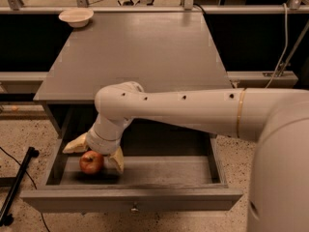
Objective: Place apple into top drawer
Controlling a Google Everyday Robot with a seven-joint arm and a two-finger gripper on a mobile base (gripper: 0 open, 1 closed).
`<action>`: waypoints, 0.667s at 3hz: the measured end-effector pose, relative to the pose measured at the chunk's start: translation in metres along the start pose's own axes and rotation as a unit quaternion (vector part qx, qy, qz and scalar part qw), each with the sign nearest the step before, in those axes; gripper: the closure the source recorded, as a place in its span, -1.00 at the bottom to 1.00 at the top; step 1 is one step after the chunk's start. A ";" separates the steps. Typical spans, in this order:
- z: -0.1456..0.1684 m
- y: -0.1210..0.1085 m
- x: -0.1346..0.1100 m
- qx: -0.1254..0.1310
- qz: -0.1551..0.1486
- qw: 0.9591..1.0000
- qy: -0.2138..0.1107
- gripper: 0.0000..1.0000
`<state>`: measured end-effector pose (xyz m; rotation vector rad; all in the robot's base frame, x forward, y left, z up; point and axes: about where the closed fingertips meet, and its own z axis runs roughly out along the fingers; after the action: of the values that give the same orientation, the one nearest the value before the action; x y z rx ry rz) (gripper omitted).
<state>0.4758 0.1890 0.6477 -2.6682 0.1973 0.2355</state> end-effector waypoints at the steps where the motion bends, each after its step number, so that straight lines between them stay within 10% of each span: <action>1: -0.034 0.003 0.001 0.021 0.004 0.999 0.036 -1.00; 2: -0.084 0.002 -0.002 0.040 0.003 0.996 0.082 -1.00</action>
Offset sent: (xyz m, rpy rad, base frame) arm 0.0162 -0.0684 0.1451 0.0754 -0.2818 -0.1535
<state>0.4843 0.1500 0.7218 -2.6078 0.2600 0.0102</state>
